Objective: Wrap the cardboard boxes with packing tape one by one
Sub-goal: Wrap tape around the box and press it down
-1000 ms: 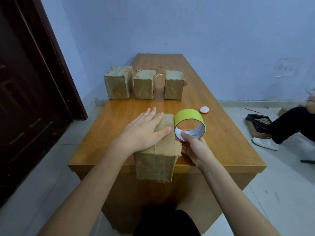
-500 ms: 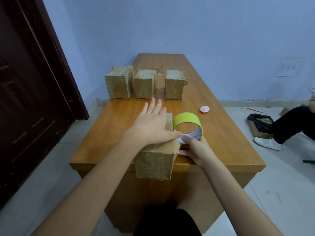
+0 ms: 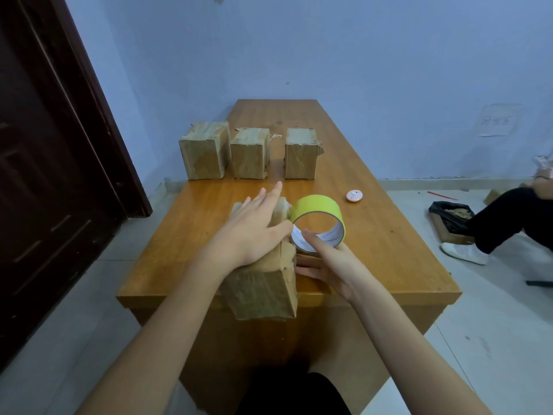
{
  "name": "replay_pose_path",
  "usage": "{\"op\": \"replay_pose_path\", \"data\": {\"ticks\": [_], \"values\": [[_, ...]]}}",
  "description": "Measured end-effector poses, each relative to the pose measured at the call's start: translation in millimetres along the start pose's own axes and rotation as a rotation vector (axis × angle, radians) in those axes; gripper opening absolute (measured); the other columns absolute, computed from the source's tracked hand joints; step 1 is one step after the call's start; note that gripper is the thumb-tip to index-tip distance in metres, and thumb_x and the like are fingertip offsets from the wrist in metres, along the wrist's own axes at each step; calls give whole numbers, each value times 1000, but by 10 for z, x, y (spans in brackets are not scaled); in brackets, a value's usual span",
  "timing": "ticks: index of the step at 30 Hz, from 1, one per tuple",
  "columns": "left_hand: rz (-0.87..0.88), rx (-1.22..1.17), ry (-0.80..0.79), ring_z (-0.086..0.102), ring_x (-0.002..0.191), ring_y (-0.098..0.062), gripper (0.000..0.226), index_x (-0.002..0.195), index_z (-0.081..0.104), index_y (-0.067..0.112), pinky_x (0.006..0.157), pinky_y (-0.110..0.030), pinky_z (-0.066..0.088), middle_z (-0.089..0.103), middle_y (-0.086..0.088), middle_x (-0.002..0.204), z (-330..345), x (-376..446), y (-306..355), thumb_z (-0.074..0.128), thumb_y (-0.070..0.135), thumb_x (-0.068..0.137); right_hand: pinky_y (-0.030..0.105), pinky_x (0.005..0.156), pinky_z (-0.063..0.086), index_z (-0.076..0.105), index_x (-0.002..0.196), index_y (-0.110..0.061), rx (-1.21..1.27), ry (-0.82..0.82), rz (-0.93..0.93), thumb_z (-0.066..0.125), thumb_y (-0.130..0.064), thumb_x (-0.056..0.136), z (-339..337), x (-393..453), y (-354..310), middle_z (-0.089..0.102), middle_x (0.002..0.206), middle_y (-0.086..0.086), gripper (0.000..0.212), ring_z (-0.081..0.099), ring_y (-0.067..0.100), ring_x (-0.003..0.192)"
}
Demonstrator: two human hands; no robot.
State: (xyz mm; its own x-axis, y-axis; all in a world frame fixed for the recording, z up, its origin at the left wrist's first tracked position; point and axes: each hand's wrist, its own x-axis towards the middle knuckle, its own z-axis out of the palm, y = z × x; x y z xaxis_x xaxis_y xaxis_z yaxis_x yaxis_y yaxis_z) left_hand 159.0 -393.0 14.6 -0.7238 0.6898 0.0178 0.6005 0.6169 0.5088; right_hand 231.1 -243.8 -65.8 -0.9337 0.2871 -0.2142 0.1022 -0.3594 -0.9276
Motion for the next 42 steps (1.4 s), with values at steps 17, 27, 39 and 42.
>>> {"op": "replay_pose_path", "data": {"ticks": [17, 27, 39, 42], "values": [[147, -105, 52, -11, 139, 2, 55, 149, 7, 32, 113, -31, -7, -5, 15, 156, 63, 27, -121, 27, 32, 98, 27, 44, 50, 50, 98, -8, -545, 186, -205, 53, -2, 88, -100, -26, -697, 59, 88, 15, 12, 63, 23, 60], [-25, 20, -75, -5, 143, -9, 55, 151, 2, 26, 115, -36, -2, -5, 8, 157, 40, -4, -253, 21, 40, 101, 40, 69, 51, 46, 79, -16, -1180, 229, -353, 60, -24, 83, 216, 93, -844, 51, 70, 0, 17, 57, 26, 73], [-131, 266, 51, -6, 144, -19, 62, 150, -2, 12, 116, -36, -1, -5, -6, 158, 237, -118, -261, 14, 44, 99, 37, 61, 53, 35, 79, -13, -1272, 99, -335, 41, -7, 91, 420, 156, -875, 50, 82, 7, 15, 59, 27, 72], [-163, 264, 36, -7, 144, -19, 60, 150, -2, 13, 115, -35, -4, -8, -4, 157, 229, -88, -265, 14, 42, 100, 38, 66, 60, 46, 97, -4, -877, 59, -238, 38, 6, 89, 246, 115, -914, 58, 106, 14, 15, 60, 23, 90]]}}
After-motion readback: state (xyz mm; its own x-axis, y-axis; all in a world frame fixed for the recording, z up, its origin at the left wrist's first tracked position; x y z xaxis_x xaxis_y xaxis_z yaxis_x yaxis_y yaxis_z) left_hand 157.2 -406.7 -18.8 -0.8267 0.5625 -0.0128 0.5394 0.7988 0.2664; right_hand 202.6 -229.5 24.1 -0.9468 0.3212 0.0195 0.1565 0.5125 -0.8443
